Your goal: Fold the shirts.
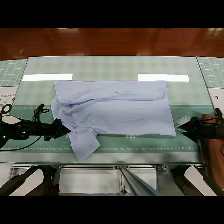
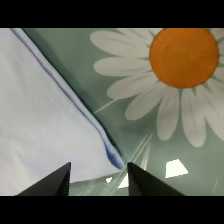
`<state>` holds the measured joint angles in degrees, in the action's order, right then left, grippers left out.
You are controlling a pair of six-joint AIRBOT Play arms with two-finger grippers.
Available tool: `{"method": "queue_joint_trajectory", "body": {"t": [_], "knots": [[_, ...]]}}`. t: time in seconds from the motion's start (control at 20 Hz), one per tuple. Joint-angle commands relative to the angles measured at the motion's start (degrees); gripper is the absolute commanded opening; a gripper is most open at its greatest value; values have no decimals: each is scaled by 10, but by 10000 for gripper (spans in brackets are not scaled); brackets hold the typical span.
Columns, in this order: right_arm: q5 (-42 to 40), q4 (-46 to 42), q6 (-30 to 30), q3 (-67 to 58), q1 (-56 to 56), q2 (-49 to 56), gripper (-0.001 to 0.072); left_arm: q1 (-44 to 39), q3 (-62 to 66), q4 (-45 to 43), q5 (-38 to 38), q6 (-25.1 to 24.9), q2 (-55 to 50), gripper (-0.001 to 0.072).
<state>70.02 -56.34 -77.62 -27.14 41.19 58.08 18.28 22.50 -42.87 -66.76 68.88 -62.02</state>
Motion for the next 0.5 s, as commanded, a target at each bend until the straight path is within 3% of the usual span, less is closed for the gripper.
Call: {"method": "queue_joint_trajectory", "body": {"t": [0.0,0.15,0.3,0.35,0.4,0.45], "knots": [[-8,26,10,7,-40,55,419,0,1,1,5,-3,0,21],[-52,106,43,5,-80,105,418,0,1,1,7,-3,0,21],[-73,173,93,-7,-116,130,325,0,3,1,7,-8,0,21],[-71,173,102,-10,-126,132,232,0,3,1,7,-9,0,22],[-67,174,118,-13,-132,132,92,0,6,0,6,-17,0,21],[-59,175,135,-18,-132,132,22,0,12,0,1,-23,0,21]]}}
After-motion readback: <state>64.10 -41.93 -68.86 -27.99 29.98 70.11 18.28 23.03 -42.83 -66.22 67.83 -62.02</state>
